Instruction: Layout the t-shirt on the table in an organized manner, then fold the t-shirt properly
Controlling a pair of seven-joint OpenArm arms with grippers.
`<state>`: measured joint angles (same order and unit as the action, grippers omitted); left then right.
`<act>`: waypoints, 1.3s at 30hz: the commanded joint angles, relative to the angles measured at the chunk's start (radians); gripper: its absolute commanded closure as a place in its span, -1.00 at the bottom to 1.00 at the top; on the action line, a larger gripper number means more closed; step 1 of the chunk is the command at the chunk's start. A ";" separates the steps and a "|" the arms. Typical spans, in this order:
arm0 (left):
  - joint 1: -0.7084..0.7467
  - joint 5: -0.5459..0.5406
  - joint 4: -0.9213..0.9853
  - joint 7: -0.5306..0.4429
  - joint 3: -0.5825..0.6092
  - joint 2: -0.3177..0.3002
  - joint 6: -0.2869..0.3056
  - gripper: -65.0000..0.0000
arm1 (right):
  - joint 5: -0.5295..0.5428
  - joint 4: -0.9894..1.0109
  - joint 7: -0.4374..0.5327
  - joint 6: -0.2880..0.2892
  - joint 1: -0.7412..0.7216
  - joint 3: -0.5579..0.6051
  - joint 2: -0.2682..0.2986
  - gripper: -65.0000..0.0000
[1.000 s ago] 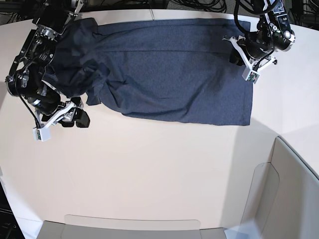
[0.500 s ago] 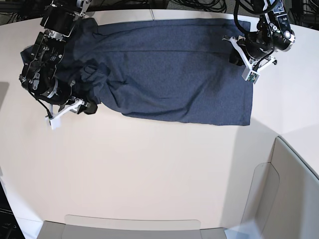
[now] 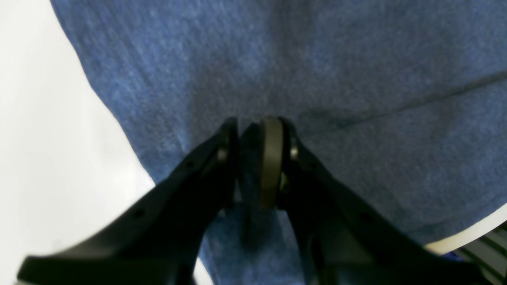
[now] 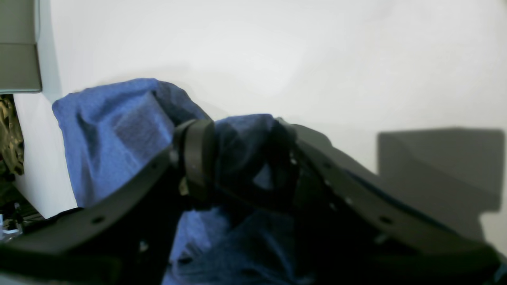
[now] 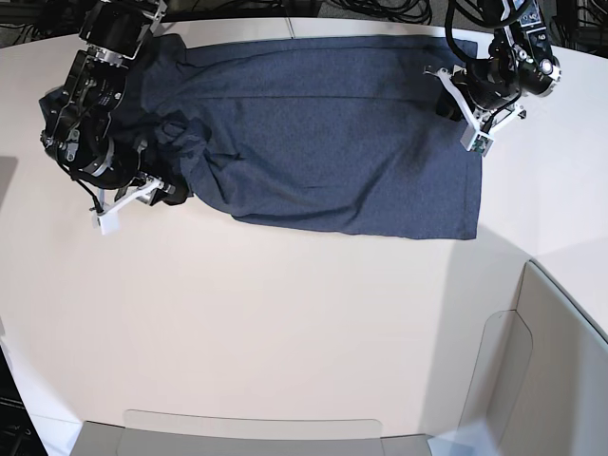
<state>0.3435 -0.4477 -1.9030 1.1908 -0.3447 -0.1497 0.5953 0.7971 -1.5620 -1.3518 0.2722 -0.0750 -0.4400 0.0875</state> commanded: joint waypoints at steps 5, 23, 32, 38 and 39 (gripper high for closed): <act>-0.001 -0.009 -0.002 -0.018 -0.001 -0.009 -0.001 0.68 | 0.018 -0.013 0.001 0.005 -0.058 0.000 0.008 0.78; 0.002 -0.007 -0.002 -0.018 -0.001 -0.009 -0.001 0.68 | 0.015 -0.019 0.001 0.005 -0.217 0.004 0.016 1.00; 0.001 -0.007 0.000 -0.016 -0.009 -0.011 -0.001 0.68 | 0.021 -0.022 0.002 0.000 -0.081 0.039 0.014 0.10; -0.001 -0.007 0.000 -0.015 -0.003 -0.011 -0.001 0.68 | 0.020 -0.015 0.002 0.000 -0.042 0.013 0.007 -0.05; -0.001 -0.007 0.000 -0.015 -0.003 -0.011 -0.001 0.68 | 0.017 -0.013 0.002 0.000 -0.042 0.013 0.007 -0.05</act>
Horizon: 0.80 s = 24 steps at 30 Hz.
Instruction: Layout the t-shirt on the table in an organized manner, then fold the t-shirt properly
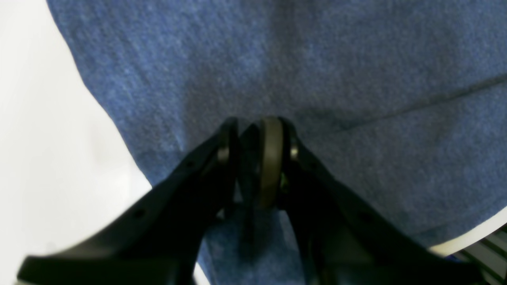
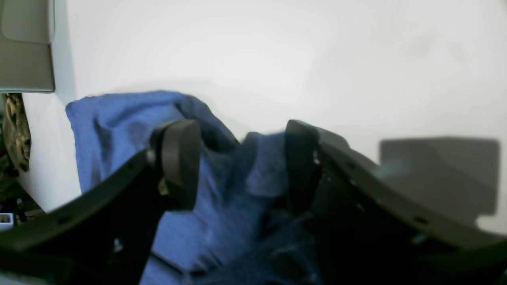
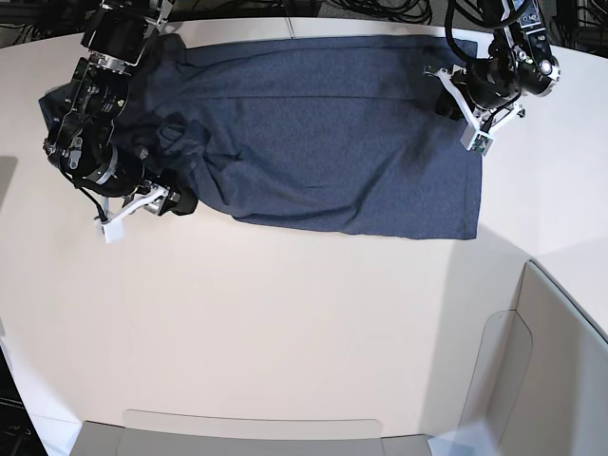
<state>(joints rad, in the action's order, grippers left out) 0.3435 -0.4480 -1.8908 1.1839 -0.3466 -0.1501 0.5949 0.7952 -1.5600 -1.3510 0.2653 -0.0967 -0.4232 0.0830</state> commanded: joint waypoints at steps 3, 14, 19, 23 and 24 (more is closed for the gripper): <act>-0.001 -0.007 -0.013 -0.008 0.001 -0.010 0.000 0.68 | 0.017 -0.013 0.023 0.007 -0.021 -0.004 0.001 -0.05; -0.001 -0.007 -0.013 -0.009 -0.007 -0.010 0.000 0.68 | 0.022 0.077 0.023 0.007 -0.024 0.001 -0.016 0.72; -0.001 -0.007 -0.013 -0.011 -0.007 -0.010 0.000 0.68 | 0.023 0.072 0.021 0.007 -0.028 0.001 -0.016 0.81; -0.001 -0.007 -0.013 -0.011 -0.007 -0.010 0.000 0.68 | 0.023 0.071 0.021 0.007 -0.059 0.001 -0.012 0.81; -0.001 -0.007 -0.013 -0.011 -0.007 -0.010 0.000 0.68 | 0.023 0.069 0.021 0.007 -0.073 0.001 -0.010 0.81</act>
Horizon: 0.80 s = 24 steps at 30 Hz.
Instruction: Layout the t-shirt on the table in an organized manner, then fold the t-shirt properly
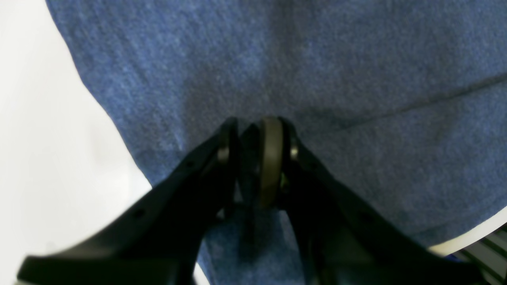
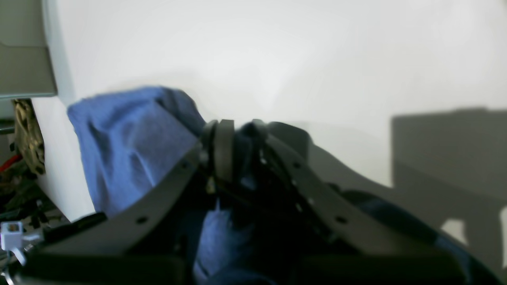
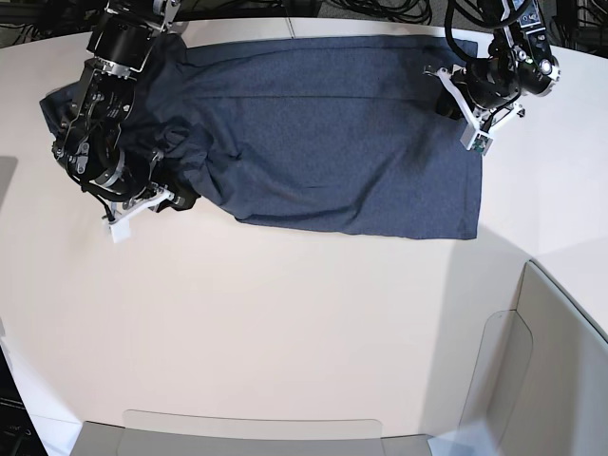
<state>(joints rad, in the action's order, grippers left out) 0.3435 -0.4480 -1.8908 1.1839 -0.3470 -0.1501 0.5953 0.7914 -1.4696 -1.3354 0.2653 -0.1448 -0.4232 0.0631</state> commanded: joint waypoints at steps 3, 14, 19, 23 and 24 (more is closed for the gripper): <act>-0.001 -0.007 -0.013 -0.011 -0.007 -0.010 -0.001 0.68 | 0.027 -0.021 0.006 0.007 -0.074 0.001 0.011 0.81; -0.001 -0.007 -0.013 -0.011 -0.008 -0.010 -0.001 0.68 | 0.021 -0.144 0.009 0.009 -0.184 0.004 0.013 0.81; -0.001 -0.007 -0.011 -0.011 -0.008 -0.010 -0.001 0.68 | 0.020 -0.148 0.009 0.007 -0.140 0.040 0.028 0.67; -0.001 -0.007 -0.011 -0.011 -0.008 -0.010 -0.001 0.68 | 0.020 -0.148 0.012 0.005 -0.068 0.037 0.027 0.23; -0.002 -0.007 -0.011 -0.009 -0.008 -0.010 -0.001 0.68 | 0.020 -0.148 0.012 0.005 -0.059 0.037 0.027 0.15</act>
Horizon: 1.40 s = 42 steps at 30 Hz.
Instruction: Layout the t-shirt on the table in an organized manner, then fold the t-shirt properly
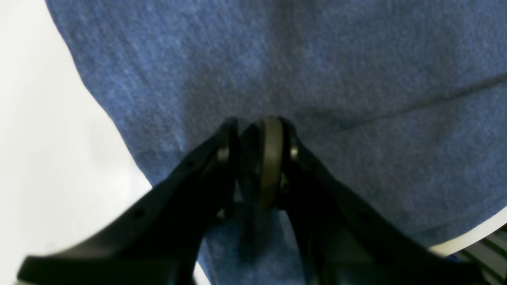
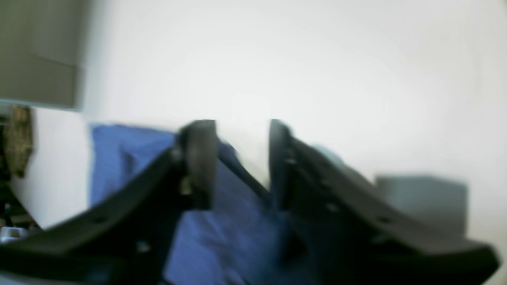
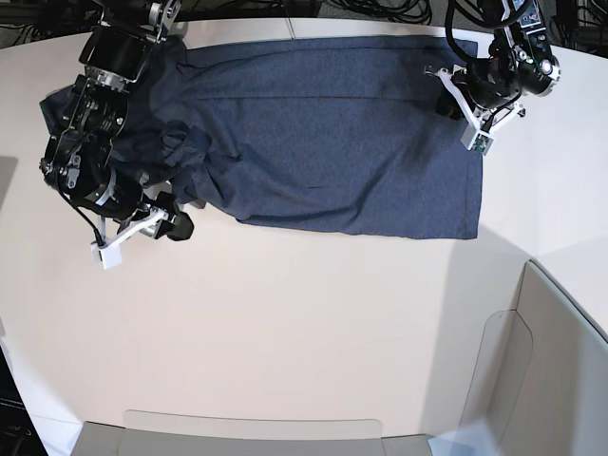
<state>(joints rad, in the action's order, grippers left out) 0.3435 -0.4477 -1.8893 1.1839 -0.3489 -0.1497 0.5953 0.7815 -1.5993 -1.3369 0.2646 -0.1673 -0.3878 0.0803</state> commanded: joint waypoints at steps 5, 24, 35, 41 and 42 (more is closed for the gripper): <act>-0.002 -0.007 -0.013 -0.008 0.001 -0.004 -0.001 0.68 | 0.034 -0.020 0.010 0.006 -0.031 0.002 0.013 0.15; -0.001 -0.007 -0.013 -0.003 0.001 -0.001 -0.001 0.68 | 0.037 -0.020 0.012 0.006 0.018 0.002 0.008 0.20; -0.002 -0.007 -0.013 -0.003 0.003 -0.001 -0.001 0.68 | 0.037 -0.020 0.012 0.006 0.022 0.002 0.008 0.20; -0.002 -0.007 -0.013 -0.003 0.003 -0.001 -0.001 0.68 | 0.037 -0.019 0.012 0.006 0.024 0.003 0.008 0.20; -0.002 -0.007 -0.013 -0.003 0.003 -0.001 -0.001 0.68 | 0.037 -0.019 0.012 0.006 0.024 0.005 0.008 0.20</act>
<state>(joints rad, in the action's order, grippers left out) 0.3431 -0.4480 -1.8893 1.1839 -0.3466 -0.1444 0.5953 0.7963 -1.6009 -1.3315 0.2649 -0.1272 -0.3847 0.0814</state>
